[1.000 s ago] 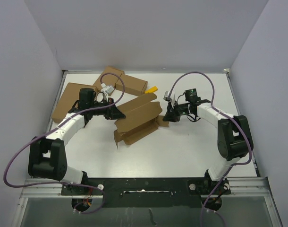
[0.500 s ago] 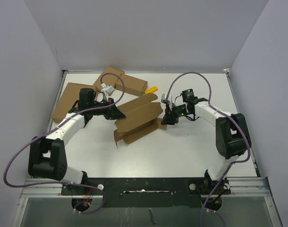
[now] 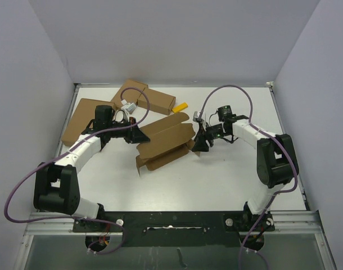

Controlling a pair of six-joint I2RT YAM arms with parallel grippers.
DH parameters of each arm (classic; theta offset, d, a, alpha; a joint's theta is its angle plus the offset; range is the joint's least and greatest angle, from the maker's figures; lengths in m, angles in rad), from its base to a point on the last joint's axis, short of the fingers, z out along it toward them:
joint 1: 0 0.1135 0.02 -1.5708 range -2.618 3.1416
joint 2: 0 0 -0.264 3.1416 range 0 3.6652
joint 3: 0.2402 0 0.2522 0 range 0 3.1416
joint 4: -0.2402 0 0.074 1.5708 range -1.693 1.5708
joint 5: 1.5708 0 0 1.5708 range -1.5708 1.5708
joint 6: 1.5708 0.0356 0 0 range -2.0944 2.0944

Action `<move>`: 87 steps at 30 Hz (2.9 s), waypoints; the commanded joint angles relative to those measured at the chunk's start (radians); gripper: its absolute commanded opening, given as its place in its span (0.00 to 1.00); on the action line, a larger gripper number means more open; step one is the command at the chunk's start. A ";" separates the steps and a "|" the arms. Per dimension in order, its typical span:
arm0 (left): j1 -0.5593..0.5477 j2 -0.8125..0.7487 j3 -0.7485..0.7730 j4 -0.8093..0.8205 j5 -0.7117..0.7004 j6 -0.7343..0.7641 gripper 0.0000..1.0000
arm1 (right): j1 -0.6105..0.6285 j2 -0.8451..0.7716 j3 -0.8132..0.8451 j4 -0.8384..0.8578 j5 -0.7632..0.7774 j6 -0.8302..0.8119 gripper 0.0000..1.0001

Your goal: Fold the paper box

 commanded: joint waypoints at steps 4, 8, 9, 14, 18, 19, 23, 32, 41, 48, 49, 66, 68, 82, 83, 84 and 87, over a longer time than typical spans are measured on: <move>-0.006 0.004 0.041 -0.018 0.027 0.033 0.00 | -0.044 -0.031 0.053 -0.039 -0.105 -0.049 0.59; -0.005 0.003 0.040 -0.018 0.027 0.038 0.00 | -0.072 -0.039 0.068 -0.094 -0.141 -0.099 0.62; -0.006 0.004 0.040 -0.019 0.027 0.038 0.00 | -0.084 -0.040 0.073 -0.109 -0.150 -0.112 0.63; -0.006 0.002 0.040 -0.019 0.028 0.043 0.00 | -0.130 -0.059 0.092 -0.166 -0.192 -0.176 0.63; -0.006 0.002 0.038 -0.018 0.031 0.042 0.00 | -0.163 -0.081 0.093 -0.155 -0.203 -0.165 0.63; -0.006 0.002 0.038 -0.018 0.031 0.042 0.00 | -0.171 -0.087 0.090 -0.137 -0.202 -0.146 0.63; -0.006 0.003 0.038 -0.017 0.033 0.045 0.00 | -0.194 -0.105 0.062 0.028 -0.128 0.037 0.57; -0.015 0.004 0.035 -0.016 0.033 0.052 0.00 | -0.171 -0.001 0.095 0.231 0.170 0.274 0.11; -0.018 -0.006 0.023 0.003 0.022 0.060 0.00 | -0.095 0.004 -0.009 0.196 -0.073 0.009 0.14; -0.018 -0.017 0.010 0.017 0.023 0.068 0.00 | -0.044 -0.019 -0.044 0.160 -0.103 -0.136 0.20; -0.018 -0.020 0.007 0.020 0.023 0.071 0.00 | -0.041 -0.026 -0.055 0.166 -0.107 -0.148 0.22; -0.018 -0.020 -0.006 0.022 0.016 0.082 0.00 | -0.005 -0.047 -0.089 0.186 -0.108 -0.164 0.43; -0.018 -0.020 -0.011 0.027 0.016 0.080 0.00 | -0.003 -0.047 -0.089 0.195 -0.113 -0.140 0.43; -0.017 -0.061 -0.056 0.090 0.000 0.057 0.00 | 0.054 -0.022 -0.096 0.346 -0.056 0.100 0.42; -0.016 -0.063 -0.058 0.094 0.000 0.056 0.00 | 0.055 -0.021 -0.098 0.359 -0.051 0.114 0.42; -0.017 -0.066 -0.061 0.100 0.002 0.054 0.00 | 0.057 -0.019 -0.100 0.372 -0.046 0.132 0.42; -0.015 -0.074 -0.072 0.127 0.015 0.039 0.00 | 0.058 -0.011 -0.100 0.398 -0.038 0.173 0.42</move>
